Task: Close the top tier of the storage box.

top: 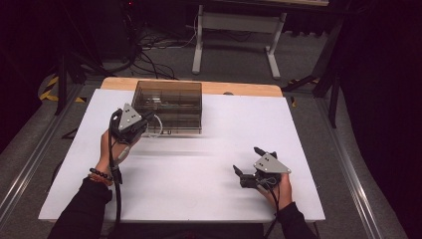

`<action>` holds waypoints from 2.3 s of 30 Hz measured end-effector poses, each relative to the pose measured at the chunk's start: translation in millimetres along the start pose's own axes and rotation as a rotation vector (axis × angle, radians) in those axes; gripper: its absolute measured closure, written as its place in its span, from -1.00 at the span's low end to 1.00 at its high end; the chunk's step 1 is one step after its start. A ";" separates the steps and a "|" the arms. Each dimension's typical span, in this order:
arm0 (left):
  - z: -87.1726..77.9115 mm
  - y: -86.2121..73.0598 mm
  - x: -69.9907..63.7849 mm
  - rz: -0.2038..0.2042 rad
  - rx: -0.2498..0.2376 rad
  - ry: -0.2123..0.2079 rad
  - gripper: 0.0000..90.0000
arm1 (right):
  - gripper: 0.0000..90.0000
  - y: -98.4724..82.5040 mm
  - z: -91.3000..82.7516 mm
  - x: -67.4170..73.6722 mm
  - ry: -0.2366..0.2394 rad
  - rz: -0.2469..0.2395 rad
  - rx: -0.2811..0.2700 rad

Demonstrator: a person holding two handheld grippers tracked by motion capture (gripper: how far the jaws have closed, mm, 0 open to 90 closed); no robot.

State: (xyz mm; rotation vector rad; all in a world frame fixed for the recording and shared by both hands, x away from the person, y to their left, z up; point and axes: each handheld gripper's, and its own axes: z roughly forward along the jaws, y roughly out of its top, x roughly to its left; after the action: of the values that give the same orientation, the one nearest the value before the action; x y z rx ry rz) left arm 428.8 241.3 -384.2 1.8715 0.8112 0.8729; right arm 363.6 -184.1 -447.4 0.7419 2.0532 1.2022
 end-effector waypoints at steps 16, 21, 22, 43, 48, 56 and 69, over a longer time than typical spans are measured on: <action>14.8 0.2 13.3 0.010 0.049 0.050 0.91 | -0.82 -0.4 1.6 1.6 0.007 -0.001 0.009; 16.8 1.2 17.5 0.011 0.067 0.063 0.91 | -0.82 -0.4 1.2 1.4 0.007 -0.001 0.007; 17.5 1.4 18.6 0.013 0.068 0.064 0.91 | -0.82 -0.4 1.2 1.4 0.007 -0.002 0.007; 9.4 0.8 29.4 -0.011 0.084 0.068 0.91 | -0.82 -0.5 0.6 1.1 0.009 -0.001 0.006; 5.6 -3.5 30.7 -0.010 0.103 0.069 0.91 | -0.82 -0.2 1.5 2.4 0.010 -0.004 0.009; 2.7 -14.1 34.3 -0.019 0.138 0.064 0.90 | -0.82 -0.3 1.7 2.3 0.011 -0.003 0.011; 9.0 -18.4 29.1 -0.023 0.143 0.025 0.87 | -0.82 0.3 2.7 3.7 0.009 -0.008 0.016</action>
State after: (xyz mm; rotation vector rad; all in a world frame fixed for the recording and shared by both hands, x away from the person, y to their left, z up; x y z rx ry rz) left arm 448.5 268.0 -397.0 1.9740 0.9302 0.8447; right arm 363.3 -179.8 -449.0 0.7367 2.0730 1.1887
